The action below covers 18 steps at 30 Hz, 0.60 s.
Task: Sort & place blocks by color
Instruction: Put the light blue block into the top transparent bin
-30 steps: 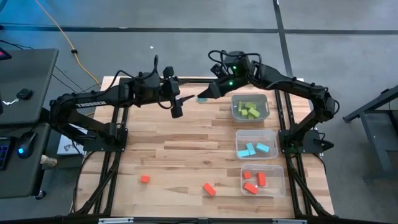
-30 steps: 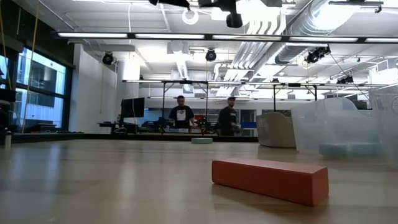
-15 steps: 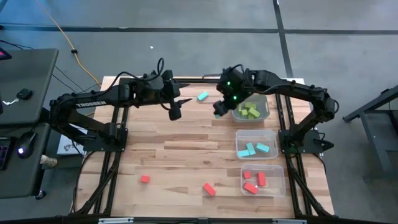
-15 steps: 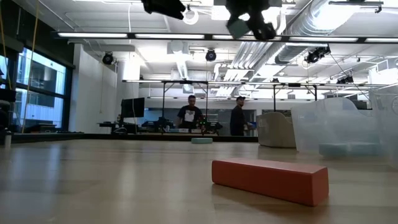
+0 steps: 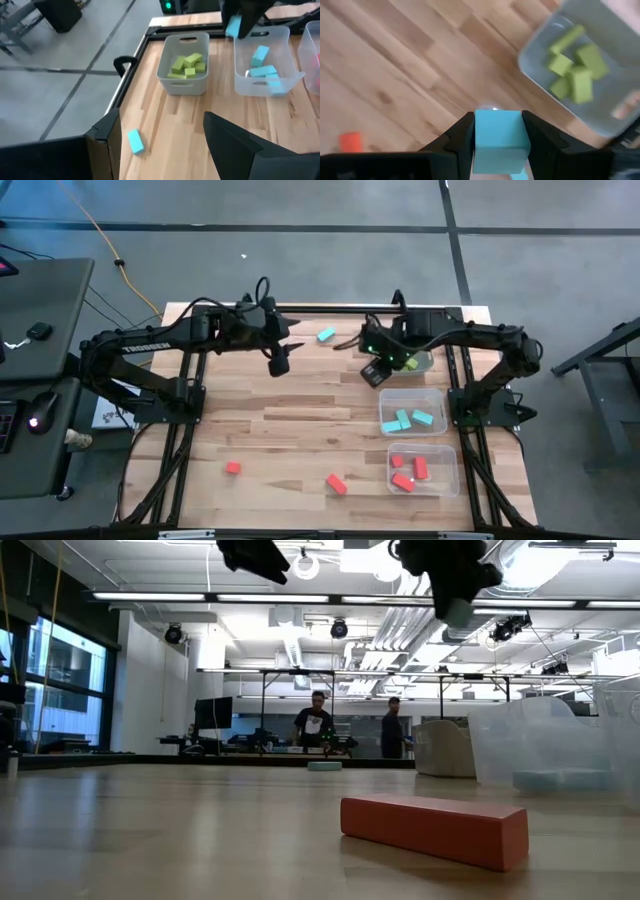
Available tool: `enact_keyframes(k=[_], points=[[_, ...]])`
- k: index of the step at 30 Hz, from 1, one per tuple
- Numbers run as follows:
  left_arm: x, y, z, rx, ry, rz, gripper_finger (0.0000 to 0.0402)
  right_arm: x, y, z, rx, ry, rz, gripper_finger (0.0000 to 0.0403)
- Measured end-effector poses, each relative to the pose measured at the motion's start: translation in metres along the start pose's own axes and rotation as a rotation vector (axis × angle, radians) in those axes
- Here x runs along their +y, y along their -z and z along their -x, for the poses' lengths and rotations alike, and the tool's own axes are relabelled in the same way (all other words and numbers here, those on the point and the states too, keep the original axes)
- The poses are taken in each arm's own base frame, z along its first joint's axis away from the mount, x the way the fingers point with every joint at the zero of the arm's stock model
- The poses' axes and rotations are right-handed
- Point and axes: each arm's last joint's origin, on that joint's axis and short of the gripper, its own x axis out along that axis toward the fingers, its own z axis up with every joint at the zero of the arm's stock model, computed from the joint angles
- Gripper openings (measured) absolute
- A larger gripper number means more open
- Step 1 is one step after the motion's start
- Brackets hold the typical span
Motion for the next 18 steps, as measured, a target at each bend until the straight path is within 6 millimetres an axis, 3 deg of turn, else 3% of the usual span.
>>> enact_keyframes(k=[7, 18], points=[[-0.001, 0.006, 0.000, 0.068, -0.004, 0.021, 0.0198, 0.008, 0.025, -0.009, 0.029, 0.159, 0.006, 0.0128], [-0.001, 0.008, 0.000, 0.082, -0.002, 0.024, 0.0198, 0.009, 0.064, -0.061, 0.259, 0.263, 0.001, 0.0128]])
